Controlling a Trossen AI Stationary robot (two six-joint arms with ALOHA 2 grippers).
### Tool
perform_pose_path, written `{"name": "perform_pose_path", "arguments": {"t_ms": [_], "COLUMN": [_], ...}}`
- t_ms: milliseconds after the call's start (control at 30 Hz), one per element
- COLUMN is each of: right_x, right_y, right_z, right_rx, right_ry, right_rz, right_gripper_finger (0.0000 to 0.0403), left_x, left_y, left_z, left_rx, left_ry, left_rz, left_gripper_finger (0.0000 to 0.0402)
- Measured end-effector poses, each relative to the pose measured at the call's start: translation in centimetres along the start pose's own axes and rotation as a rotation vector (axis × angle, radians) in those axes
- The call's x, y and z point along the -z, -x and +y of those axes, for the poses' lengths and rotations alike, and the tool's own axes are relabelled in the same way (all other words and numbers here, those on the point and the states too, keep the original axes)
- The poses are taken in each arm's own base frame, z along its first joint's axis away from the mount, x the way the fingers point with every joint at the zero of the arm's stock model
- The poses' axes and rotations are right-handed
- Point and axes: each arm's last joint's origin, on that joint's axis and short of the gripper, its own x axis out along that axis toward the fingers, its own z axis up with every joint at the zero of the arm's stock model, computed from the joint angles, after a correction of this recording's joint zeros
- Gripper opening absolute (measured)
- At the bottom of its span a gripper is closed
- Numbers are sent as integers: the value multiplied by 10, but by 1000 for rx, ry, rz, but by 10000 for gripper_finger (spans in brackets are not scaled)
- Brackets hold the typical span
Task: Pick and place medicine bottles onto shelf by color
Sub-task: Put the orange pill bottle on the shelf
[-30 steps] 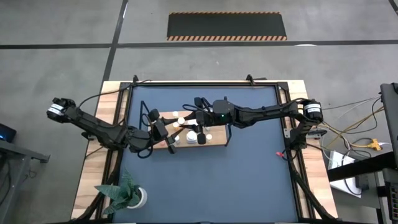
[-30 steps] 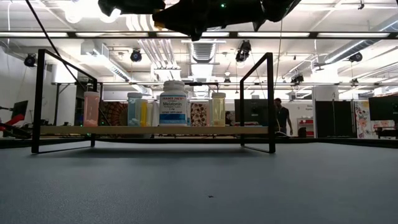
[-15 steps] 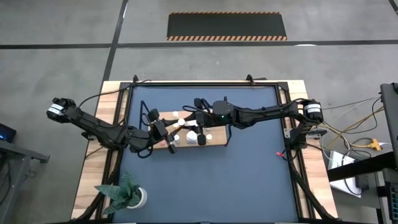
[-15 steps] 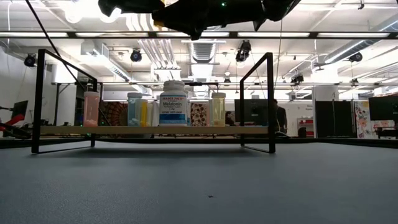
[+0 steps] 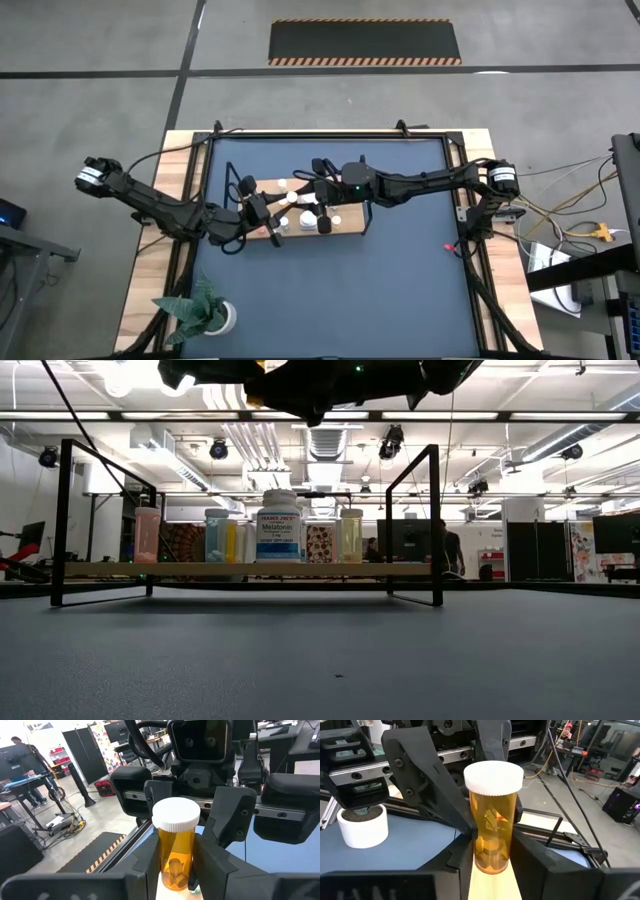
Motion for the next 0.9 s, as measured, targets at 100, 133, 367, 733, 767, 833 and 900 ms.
{"name": "perform_pose_path", "arguments": {"t_ms": [100, 133, 367, 733, 767, 833, 900], "right_x": [0, 0, 1, 5, 5, 5, 4], "right_y": [0, 0, 0, 1, 1, 3, 7], "right_z": [0, 0, 0, 1, 1, 2, 2], "right_rx": [2, 3, 1, -12, -14, -19, -26], "right_ry": [-6, -9, -16, -25, -26, -29, -28], "right_rz": [0, 0, 6, 58, 67, 90, 122], "right_gripper_finger": [134, 141, 178, 206, 207, 210, 212], "left_x": [0, 0, 1, 1, 0, 0, 0], "left_y": [0, 0, 0, 2, 2, 3, 4], "left_z": [0, 0, 0, 1, 1, 2, 3], "left_rx": [0, 0, 1, 1, 1, 1, 7], "left_ry": [-3, -3, -10, -36, -38, -35, -45], "left_rz": [2, 2, 5, 7, 5, 3, 10], "left_gripper_finger": [85, 84, 84, 84, 84, 84, 84]}}
